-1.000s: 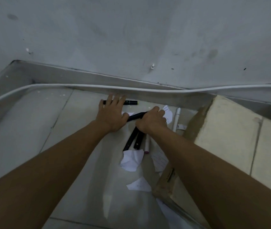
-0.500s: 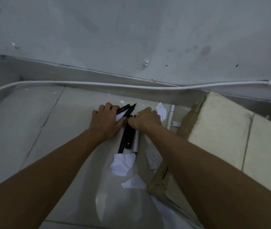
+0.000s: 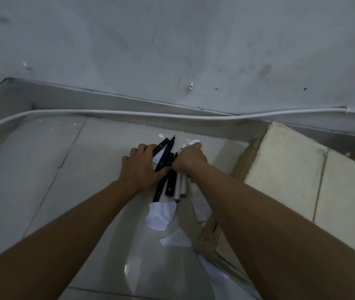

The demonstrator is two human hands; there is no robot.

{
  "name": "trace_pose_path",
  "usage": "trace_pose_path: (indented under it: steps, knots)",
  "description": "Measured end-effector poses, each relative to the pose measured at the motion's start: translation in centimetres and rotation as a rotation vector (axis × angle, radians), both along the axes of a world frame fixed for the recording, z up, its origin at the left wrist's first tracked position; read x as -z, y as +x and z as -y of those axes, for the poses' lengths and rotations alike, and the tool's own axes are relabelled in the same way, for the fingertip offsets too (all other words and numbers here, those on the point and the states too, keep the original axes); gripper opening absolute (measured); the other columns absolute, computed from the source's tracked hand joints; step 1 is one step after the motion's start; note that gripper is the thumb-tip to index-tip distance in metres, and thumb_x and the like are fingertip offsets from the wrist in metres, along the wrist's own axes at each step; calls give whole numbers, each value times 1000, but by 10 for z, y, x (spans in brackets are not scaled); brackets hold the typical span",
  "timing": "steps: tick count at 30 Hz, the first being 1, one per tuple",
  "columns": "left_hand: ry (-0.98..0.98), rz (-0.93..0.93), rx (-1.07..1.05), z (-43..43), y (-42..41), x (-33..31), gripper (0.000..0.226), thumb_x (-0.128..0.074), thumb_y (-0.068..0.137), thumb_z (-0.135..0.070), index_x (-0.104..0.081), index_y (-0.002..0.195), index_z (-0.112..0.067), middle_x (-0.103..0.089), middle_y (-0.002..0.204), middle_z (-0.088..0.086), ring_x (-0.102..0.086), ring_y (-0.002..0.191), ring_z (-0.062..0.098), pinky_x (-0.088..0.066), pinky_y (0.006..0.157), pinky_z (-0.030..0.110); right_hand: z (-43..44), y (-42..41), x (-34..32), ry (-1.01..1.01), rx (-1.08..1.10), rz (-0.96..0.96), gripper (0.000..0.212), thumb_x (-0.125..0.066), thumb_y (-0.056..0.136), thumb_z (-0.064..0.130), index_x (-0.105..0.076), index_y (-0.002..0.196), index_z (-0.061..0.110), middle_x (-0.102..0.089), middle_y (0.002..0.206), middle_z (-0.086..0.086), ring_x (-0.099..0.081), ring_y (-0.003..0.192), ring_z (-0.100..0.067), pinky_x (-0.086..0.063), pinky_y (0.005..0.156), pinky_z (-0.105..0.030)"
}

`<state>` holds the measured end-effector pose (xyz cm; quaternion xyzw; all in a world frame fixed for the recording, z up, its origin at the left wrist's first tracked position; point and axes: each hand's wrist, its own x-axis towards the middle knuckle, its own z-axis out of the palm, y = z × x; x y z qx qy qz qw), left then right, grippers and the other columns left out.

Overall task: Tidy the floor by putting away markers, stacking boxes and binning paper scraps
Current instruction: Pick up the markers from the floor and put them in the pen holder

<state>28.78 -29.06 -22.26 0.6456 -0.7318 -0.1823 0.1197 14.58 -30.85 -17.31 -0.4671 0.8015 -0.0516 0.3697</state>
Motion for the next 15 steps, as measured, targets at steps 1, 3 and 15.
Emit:
trace_pose_path:
  steps: [1, 3, 15]
  knots:
    - [4, 3, 0, -1, 0, 0, 74, -66, 79, -60, -44, 138, -19, -51, 132, 8, -47, 120, 29, -40, 95, 47, -1, 3, -1, 30, 0, 21, 72, -61, 93, 21, -18, 148, -1, -39, 145, -21, -46, 130, -34, -43, 99, -38]
    - [12, 1, -12, -3, 2, 0, 75, -66, 80, -58, -43, 139, -19, -50, 134, 8, -46, 122, 29, -38, 96, 48, -4, 7, -3, 93, 25, 40, 81, -65, 91, 25, -13, 148, -1, -44, 143, -17, -52, 126, -29, -48, 89, -32]
    - [30, 48, 11, 1, 6, -3, 38, -61, 92, -23, -51, 121, -1, -55, 116, 20, -56, 96, 35, -49, 78, 43, -30, 33, 11, -17, 124, 72, 79, -78, 79, 33, -29, 136, 8, -40, 136, -15, -49, 123, -32, -46, 96, -38]
